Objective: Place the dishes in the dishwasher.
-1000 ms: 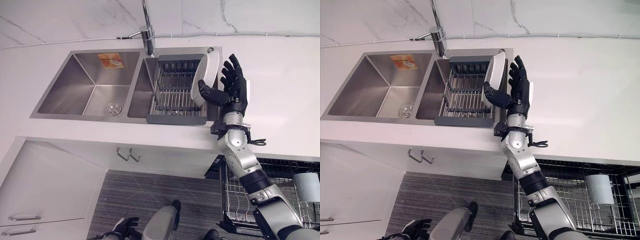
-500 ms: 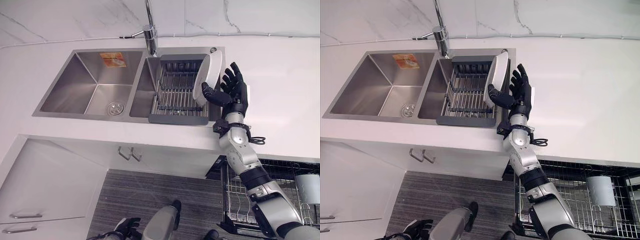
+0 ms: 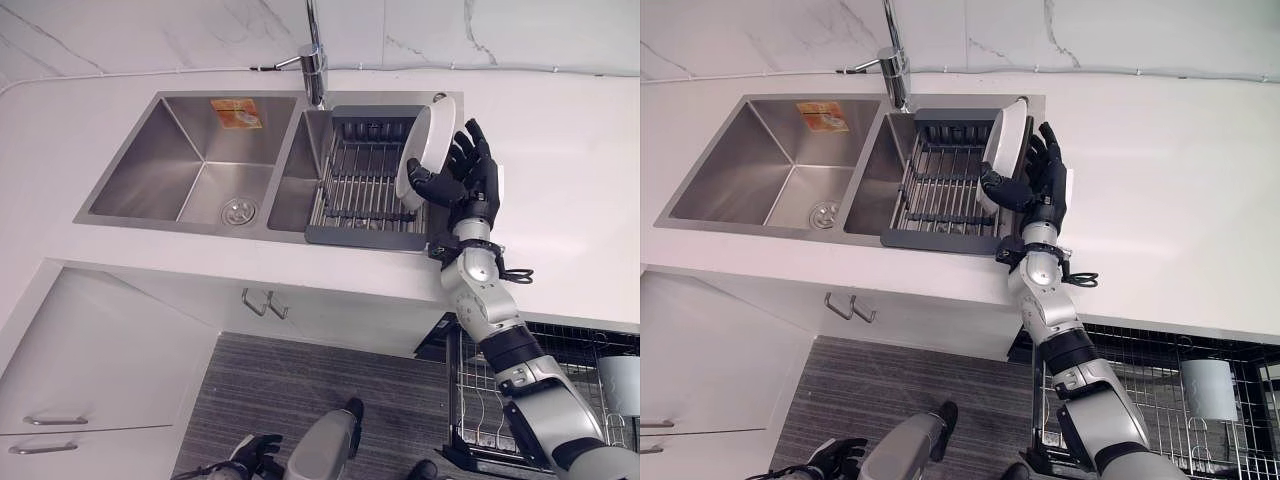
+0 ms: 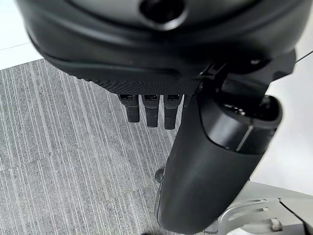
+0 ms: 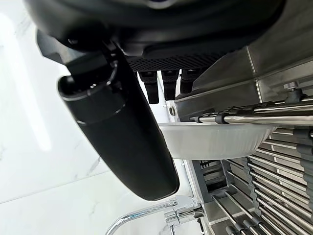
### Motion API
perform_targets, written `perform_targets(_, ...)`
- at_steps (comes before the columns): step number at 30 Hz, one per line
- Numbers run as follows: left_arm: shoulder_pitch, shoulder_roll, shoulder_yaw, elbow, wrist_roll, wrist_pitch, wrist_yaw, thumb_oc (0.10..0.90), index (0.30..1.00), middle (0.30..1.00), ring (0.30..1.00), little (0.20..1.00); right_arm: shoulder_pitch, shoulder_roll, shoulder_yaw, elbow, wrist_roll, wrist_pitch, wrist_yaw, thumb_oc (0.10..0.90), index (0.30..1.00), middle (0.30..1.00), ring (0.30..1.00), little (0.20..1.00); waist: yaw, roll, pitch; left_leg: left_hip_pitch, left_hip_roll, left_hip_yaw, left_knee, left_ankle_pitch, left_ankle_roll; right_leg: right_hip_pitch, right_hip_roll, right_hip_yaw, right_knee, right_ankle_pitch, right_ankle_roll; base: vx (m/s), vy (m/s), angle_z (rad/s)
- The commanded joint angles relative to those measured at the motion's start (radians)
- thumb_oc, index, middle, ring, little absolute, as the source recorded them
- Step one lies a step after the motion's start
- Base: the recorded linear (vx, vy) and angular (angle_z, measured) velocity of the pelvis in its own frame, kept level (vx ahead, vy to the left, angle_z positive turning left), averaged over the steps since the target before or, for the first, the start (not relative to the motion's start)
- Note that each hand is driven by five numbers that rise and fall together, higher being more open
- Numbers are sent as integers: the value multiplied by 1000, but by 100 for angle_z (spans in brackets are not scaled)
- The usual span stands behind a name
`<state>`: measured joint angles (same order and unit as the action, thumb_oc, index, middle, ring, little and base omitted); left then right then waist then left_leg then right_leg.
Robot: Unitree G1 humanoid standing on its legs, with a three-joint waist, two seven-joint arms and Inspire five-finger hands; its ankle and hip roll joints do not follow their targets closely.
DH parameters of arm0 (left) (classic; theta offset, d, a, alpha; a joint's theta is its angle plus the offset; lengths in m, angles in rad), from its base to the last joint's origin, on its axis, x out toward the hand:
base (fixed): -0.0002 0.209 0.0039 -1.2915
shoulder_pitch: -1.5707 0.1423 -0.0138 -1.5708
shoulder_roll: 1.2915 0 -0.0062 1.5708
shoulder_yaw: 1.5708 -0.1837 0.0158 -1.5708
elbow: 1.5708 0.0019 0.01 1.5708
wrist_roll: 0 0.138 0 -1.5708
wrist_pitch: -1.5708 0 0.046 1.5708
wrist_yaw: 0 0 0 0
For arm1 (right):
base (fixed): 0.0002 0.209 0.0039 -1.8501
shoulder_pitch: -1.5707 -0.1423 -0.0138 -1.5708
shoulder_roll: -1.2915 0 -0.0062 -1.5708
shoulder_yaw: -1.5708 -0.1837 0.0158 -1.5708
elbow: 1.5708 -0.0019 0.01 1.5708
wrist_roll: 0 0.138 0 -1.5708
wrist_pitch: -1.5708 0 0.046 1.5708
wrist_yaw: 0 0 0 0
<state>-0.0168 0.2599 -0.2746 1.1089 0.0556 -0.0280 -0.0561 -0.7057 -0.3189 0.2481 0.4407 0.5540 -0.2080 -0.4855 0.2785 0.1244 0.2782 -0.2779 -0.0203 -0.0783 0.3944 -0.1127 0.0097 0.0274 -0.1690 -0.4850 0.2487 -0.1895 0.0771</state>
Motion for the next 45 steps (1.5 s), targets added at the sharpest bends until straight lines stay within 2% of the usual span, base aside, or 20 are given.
perform_targets(1,23,93,-47,-15,32,-2,-6,800,900,900,900,900,-117,6,6,-18,6,-34,45,800,900,900,900,900,20,-19,-49,-75,-21,-21,-94,48,-35,78,-15,84,51,-112,18,0,0,0)
perform_targets(12,21,102,-53,-25,37,7,-11,800,900,900,900,900,-145,-3,7,11,18,0,60,800,900,900,900,900,27,-20,-43,-79,-23,-27,-94,51,-35,77,-16,82,51,-111,18,0,-1,0)
perform_targets(13,20,104,-52,-25,36,5,-12,800,900,900,900,900,-146,-5,10,13,13,1,62,657,686,686,686,686,28,-20,-41,-79,-22,-27,-94,51,-35,77,-15,82,51,-110,18,11,-12,4)
perform_targets(14,17,104,-53,-26,35,6,-14,800,900,900,900,900,-149,-9,13,20,-17,8,65,400,300,300,300,300,28,-20,-40,-79,-23,-29,-94,51,-36,78,-15,81,51,-111,18,14,-15,3)
perform_targets(18,17,121,-86,-48,138,-23,0,800,900,900,900,900,-165,-26,22,31,-43,30,73,400,300,300,300,300,31,-20,-36,-84,-25,-32,-94,54,-37,76,-15,82,51,-111,18,0,0,0)
perform_targets(21,18,126,-101,-56,123,18,21,800,900,900,900,900,-178,-32,29,42,-34,27,75,400,300,300,300,300,33,-19,-30,-84,-25,-36,-94,55,-38,76,-11,85,51,-112,18,0,0,0)
perform_targets(28,21,120,-100,-41,139,29,36,800,900,900,900,900,-178,-23,25,45,-28,-2,59,400,300,300,300,300,36,-24,-31,-83,-22,-32,-94,54,-37,79,-11,80,51,-113,18,0,0,0)
perform_targets(33,22,116,-91,-33,136,31,40,800,900,900,900,900,-164,-11,20,23,-8,-54,33,400,300,300,300,300,33,-29,-36,-79,-17,-26,-94,52,-37,79,-10,80,51,-111,20,-7,-3,0)
perform_targets(35,19,112,-90,-32,139,31,46,800,900,900,900,900,-156,2,17,-4,-1,-94,23,400,300,300,300,300,28,-33,-38,-73,-13,-21,-94,48,-36,77,-10,83,51,-108,22,-65,-31,-1)
perform_targets(36,15,110,-90,-31,140,30,47,800,900,900,900,900,-151,9,15,-27,4,-144,28,400,300,300,300,300,24,-38,-43,-69,-8,-15,-94,46,-34,76,-9,85,51,-107,24,-74,-38,-4)
perform_targets(39,8,109,-90,-26,144,26,46,800,900,900,900,900,-151,15,10,-60,1,-175,33,400,300,300,300,300,20,-42,-48,-65,-6,-11,-94,42,-33,74,-9,87,51,-107,26,-78,-42,-5)
perform_targets(40,5,107,-90,-25,150,29,48,800,900,900,900,900,-150,21,9,-95,2,-214,41,400,300,300,300,300,16,-48,-55,-59,-1,-3,-94,38,-33,74,-9,87,51,-105,29,-88,-48,-8)
perform_targets(42,4,104,-89,-18,151,29,53,800,900,900,900,900,-148,28,10,-140,7,-248,47,400,300,300,300,300,10,-55,-65,-51,3,5,-94,33,-32,72,-7,89,51,-103,31,-97,-52,-13)
perform_targets(45,3,101,-84,-16,148,36,56,800,900,900,900,900,-142,32,10,-201,15,-278,48,400,300,300,300,300,-1,-63,-74,-40,9,15,-94,26,-31,65,-7,95,51,-99,32,-108,-44,-11)
